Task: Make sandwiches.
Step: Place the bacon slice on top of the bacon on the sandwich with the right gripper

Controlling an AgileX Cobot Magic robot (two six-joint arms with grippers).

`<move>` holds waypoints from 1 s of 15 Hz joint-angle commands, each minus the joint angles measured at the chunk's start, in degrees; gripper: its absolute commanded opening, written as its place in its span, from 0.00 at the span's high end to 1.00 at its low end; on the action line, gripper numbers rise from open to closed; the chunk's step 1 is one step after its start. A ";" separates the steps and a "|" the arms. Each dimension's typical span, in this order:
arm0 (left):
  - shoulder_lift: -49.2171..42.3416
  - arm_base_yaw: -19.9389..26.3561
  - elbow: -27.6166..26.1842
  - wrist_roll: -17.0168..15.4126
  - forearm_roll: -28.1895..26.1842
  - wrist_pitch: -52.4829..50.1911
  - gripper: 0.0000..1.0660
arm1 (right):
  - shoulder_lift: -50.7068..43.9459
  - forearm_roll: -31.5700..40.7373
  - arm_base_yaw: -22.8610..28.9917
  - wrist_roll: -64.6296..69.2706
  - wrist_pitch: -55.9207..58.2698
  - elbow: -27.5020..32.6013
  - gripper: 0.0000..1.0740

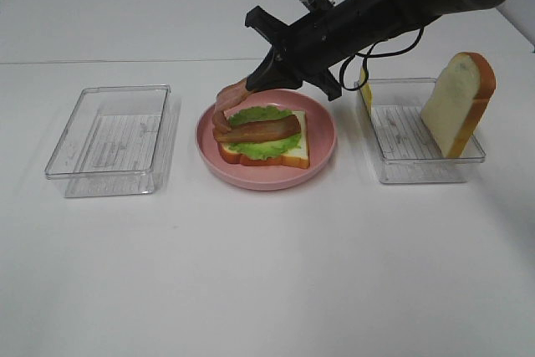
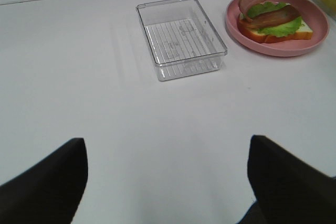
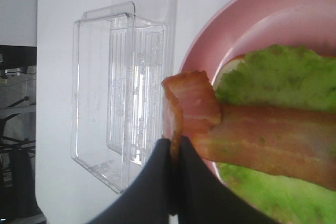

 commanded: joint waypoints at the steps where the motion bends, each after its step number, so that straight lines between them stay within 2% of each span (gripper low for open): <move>1: -1.20 -0.11 0.06 0.06 0.00 -0.63 0.26 | -2.64 -9.28 -0.23 6.82 0.11 -0.23 1.00; 4: -1.20 -0.11 0.06 0.06 0.00 -0.63 0.26 | -3.55 -20.80 -0.23 15.70 1.78 -0.23 1.00; 5: -1.20 -0.11 0.06 0.06 0.00 -0.63 0.26 | -3.55 -22.40 -0.23 16.90 2.46 -0.23 1.00; 11: -1.20 -0.11 0.06 0.06 0.00 -0.63 0.26 | -3.55 -23.55 -0.23 17.42 4.24 -0.23 0.99; 13: -1.20 -0.11 0.06 0.06 0.00 -0.63 0.26 | -3.55 -23.55 -0.23 17.36 4.30 -0.23 0.86; 15: -1.20 -0.11 0.06 0.06 0.00 -0.63 0.26 | -3.55 -23.49 -0.23 17.36 4.70 -0.23 0.57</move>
